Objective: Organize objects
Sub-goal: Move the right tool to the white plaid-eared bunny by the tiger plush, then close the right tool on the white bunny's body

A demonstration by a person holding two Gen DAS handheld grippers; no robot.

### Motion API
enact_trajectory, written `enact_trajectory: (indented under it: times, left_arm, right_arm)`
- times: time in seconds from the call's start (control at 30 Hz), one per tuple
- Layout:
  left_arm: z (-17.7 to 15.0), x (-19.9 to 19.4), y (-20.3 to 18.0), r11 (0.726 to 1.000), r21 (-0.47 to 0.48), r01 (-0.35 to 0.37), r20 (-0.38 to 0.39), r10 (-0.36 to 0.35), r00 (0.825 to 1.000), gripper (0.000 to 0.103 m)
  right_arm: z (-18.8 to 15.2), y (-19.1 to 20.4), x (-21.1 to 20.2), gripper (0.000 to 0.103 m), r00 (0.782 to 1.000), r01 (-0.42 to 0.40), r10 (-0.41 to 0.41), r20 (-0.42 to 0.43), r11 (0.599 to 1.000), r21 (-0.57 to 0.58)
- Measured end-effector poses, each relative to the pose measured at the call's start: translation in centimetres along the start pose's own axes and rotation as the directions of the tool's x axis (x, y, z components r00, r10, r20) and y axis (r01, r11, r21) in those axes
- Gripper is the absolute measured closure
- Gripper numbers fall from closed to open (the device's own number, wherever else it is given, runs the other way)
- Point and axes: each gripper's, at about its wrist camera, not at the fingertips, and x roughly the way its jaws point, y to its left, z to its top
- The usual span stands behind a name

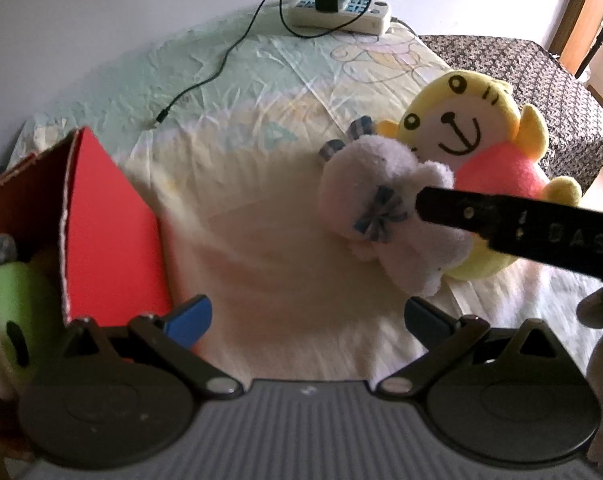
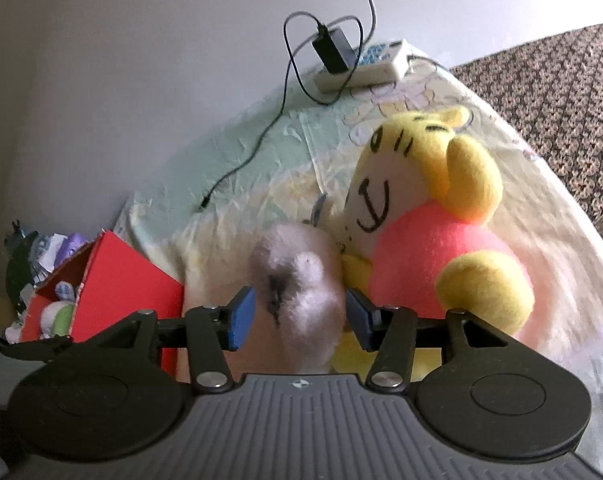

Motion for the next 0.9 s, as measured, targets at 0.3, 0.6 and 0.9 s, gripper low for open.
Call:
enact_trajectory:
  times: [0.3, 0.6, 0.9]
  left_arm:
    - [0.3, 1.0, 0.5, 1.000, -0.005, 0.017, -0.015, -0.018, 1.000, 0.001]
    - [0.2, 1.4, 0.8, 0.999, -0.013, 0.040, -0.027, -0.040, 0.999, 0.001]
    - [-0.4, 1.1, 1.4, 0.994, -0.032, 0.104, -0.036, -0.105, 0.994, 0.001]
  right_arm:
    - [-0.1, -0.5, 1.9, 0.050, 0.998, 0.008, -0.007, -0.065, 1.000, 0.018]
    - [-0.1, -1.1, 2.7, 0.066, 0.994, -0.030, 0.035, -0.107, 0.998, 0.051]
    - [-1.0, -2.0, 2.5, 0.068, 0.966, -0.152, 0.185, -0.180, 0.972, 0.179]
